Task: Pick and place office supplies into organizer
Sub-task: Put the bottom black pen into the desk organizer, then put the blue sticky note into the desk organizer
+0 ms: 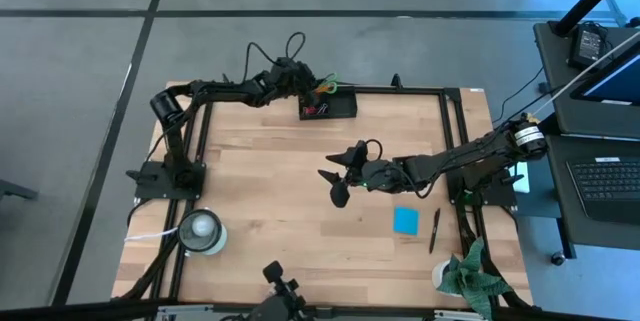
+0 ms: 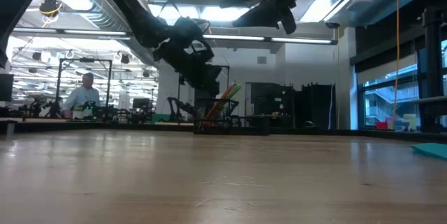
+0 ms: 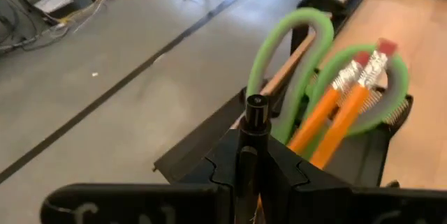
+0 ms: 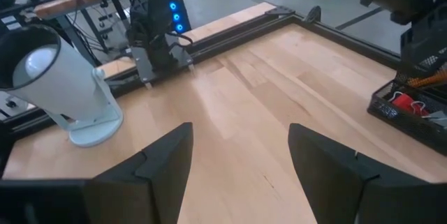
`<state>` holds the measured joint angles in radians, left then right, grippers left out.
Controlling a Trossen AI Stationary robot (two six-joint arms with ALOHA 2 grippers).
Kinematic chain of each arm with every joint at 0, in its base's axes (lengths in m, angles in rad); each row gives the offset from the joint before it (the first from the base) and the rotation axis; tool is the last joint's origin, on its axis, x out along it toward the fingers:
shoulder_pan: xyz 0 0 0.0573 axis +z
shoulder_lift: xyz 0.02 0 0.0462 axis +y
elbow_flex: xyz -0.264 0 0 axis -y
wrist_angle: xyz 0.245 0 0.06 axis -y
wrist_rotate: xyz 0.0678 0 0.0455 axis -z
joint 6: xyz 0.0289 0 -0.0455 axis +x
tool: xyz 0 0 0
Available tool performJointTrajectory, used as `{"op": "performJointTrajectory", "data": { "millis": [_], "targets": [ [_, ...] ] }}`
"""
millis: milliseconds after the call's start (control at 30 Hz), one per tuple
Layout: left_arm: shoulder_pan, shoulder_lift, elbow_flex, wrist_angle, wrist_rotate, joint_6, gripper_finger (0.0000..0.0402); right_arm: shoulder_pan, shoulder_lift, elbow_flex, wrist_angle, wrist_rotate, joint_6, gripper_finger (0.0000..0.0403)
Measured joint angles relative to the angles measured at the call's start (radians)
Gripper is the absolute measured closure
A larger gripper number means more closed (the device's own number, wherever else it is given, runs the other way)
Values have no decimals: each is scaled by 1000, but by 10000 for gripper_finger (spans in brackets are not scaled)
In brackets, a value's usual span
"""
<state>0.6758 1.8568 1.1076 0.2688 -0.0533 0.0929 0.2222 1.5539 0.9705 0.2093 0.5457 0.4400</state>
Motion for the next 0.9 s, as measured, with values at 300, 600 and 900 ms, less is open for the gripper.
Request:
{"op": "performJointTrajectory", "data": {
  "millis": [300, 600, 900],
  "targets": [
    [-5, -1, 0, -36, 2, 0, 347, 0, 0, 0, -14, 0, 4, 165],
    [-11, -5, 0, -67, 2, -1, 307, 0, 0, 0, -13, -1, 4, 165],
    [-23, -144, -1, -83, 8, -2, 287, 0, -47, 0, -100, -26, 61, 165]
  ]
}}
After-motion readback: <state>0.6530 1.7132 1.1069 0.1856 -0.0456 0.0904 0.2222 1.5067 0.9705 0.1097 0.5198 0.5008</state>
